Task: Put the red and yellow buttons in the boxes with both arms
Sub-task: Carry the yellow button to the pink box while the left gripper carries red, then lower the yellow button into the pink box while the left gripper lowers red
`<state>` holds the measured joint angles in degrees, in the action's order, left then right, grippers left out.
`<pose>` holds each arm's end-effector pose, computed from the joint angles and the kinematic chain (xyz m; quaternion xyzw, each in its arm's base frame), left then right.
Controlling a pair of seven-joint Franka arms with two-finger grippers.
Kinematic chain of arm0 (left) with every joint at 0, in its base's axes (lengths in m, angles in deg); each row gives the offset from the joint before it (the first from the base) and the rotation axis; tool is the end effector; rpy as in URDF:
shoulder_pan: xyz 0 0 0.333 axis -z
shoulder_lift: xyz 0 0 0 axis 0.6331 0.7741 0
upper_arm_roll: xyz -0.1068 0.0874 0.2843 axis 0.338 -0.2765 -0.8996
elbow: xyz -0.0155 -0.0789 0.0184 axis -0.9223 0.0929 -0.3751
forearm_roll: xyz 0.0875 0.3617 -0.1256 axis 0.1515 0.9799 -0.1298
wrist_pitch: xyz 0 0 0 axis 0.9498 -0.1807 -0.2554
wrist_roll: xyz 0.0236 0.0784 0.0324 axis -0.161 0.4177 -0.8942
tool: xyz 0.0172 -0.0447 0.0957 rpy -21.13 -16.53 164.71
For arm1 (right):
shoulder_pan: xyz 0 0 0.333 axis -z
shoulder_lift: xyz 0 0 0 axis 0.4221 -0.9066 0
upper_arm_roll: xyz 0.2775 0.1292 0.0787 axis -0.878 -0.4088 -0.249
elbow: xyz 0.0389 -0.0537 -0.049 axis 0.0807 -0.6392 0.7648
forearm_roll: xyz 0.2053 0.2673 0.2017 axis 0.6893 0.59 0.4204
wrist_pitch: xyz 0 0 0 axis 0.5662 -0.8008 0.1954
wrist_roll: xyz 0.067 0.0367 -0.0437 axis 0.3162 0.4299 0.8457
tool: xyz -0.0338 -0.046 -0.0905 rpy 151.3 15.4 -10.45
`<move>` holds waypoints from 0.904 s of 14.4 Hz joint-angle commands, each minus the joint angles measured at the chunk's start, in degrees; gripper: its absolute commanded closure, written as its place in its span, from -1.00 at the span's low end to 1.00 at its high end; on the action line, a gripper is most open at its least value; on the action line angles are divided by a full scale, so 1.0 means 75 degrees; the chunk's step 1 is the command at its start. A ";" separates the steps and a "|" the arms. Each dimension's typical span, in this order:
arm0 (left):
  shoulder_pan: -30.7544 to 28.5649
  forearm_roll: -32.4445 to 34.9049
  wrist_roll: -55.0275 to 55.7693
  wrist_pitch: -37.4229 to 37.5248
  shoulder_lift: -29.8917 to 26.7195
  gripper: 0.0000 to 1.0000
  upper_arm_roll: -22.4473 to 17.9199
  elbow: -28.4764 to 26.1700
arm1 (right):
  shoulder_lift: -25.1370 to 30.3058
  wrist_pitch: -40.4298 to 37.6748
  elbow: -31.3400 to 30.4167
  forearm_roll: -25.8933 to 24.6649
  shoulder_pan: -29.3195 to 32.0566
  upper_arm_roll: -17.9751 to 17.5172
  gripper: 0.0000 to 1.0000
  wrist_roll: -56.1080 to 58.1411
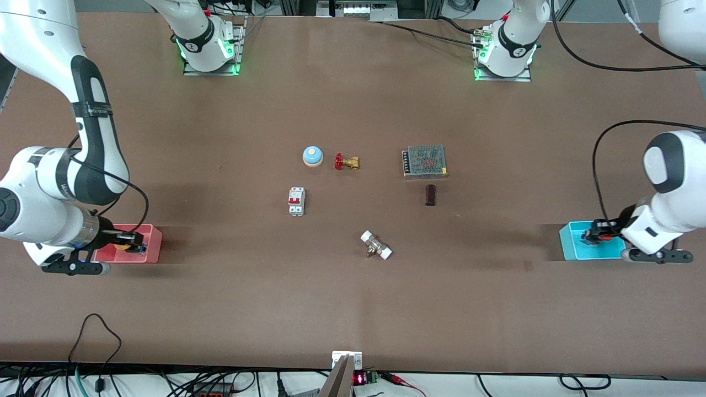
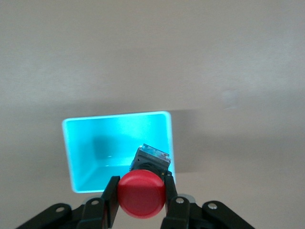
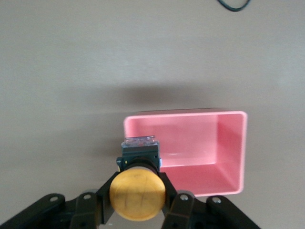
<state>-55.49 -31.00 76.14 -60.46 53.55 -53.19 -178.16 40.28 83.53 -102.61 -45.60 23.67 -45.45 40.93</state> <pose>0.6623 0.1326 0.3353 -0.9996 0.0130 0.0134 0.0197 0.7059 -0.0534 0.3154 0.9990 -0.0150 -0.0197 0.0373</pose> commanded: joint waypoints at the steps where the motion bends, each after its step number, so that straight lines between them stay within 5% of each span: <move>1: -0.0228 0.0070 -0.0370 0.0056 0.0050 0.40 0.0112 0.0015 | 0.0032 -0.0088 -0.0038 -0.0261 0.0231 -0.0144 0.47 0.0250; 13: -0.0393 0.0105 -0.0370 -0.0823 0.1093 0.38 0.0053 -0.0020 | -0.0812 0.0157 -0.0074 -0.0355 0.0512 -0.0144 0.46 0.0379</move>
<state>-57.66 -31.00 74.47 -66.08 61.43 -53.17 -178.67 35.00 83.61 -103.54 -47.29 26.47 -45.55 43.07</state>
